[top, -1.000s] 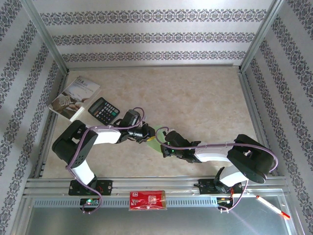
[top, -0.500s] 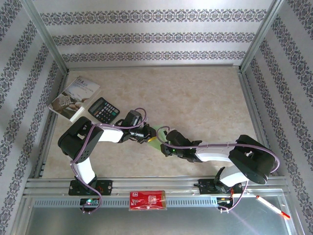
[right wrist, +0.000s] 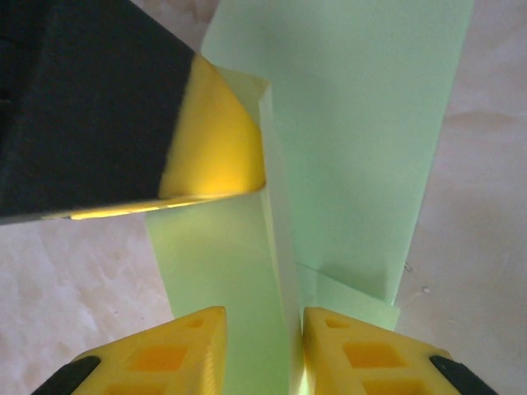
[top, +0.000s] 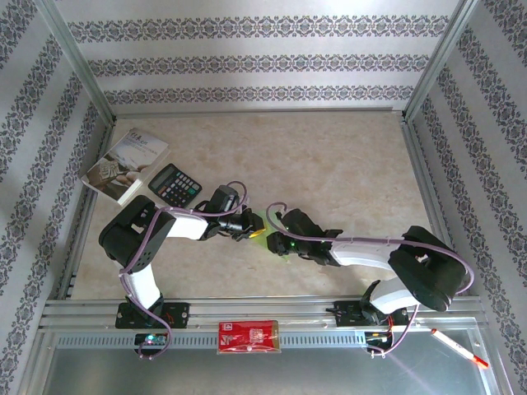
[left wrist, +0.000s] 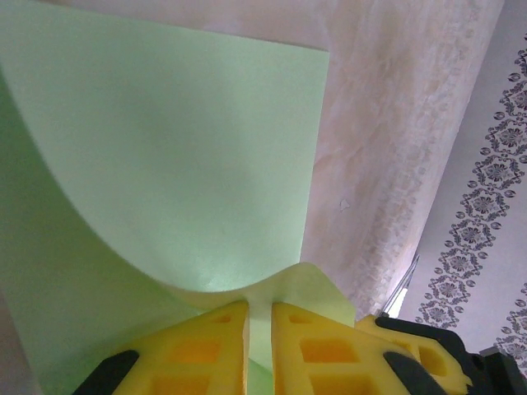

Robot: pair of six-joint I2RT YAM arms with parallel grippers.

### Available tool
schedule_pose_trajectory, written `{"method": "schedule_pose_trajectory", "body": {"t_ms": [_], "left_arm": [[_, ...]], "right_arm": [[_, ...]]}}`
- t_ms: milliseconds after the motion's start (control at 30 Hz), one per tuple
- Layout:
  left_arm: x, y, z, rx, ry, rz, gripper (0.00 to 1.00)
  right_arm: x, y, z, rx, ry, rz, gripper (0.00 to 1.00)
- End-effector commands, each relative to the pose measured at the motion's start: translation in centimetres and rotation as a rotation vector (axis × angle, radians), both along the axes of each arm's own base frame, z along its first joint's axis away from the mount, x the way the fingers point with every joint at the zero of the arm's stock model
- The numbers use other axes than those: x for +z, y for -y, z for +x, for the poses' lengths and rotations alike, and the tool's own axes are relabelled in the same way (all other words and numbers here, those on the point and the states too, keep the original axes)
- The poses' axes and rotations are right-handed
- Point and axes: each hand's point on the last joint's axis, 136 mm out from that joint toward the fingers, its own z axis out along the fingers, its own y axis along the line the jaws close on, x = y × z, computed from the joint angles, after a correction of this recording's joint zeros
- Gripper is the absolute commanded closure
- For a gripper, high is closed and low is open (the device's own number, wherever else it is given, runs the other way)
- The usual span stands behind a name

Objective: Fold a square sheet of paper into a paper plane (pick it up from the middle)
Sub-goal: Fourth fold the wing at the center of the table.

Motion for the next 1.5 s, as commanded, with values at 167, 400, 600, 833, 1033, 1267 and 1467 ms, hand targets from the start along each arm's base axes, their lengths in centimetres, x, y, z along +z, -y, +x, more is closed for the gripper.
{"method": "schedule_pose_trajectory", "body": {"t_ms": [167,400,600,833,1033,1267,1467], "left_arm": [[-0.1,0.1,-0.1,-0.019,0.010,-0.016,0.85],[0.6,0.2,0.1,-0.020,0.025,-0.030,0.84],[0.7,0.2,-0.1,-0.023,0.030,-0.035,0.83],[0.6,0.3,-0.2,-0.027,0.029,-0.041,0.82],[1.3,0.6,-0.1,-0.039,0.042,-0.057,0.80],[1.3,0.9,0.1,-0.054,0.041,-0.062,0.79],[2.0,1.3,0.4,-0.058,0.050,-0.084,0.80]], "right_arm": [[-0.2,-0.7,0.7,0.028,-0.012,0.001,0.78],[-1.4,-0.4,0.2,0.005,-0.040,0.017,0.90],[-2.4,-0.8,-0.2,-0.004,-0.081,0.053,0.91],[-3.1,-0.6,-0.5,-0.014,-0.103,0.057,0.92],[-4.1,-0.2,-0.7,-0.028,-0.130,0.044,0.93],[-3.7,0.1,-0.3,-0.035,-0.128,0.066,0.92],[-3.9,0.4,-0.5,-0.036,-0.141,0.066,0.92]]}}
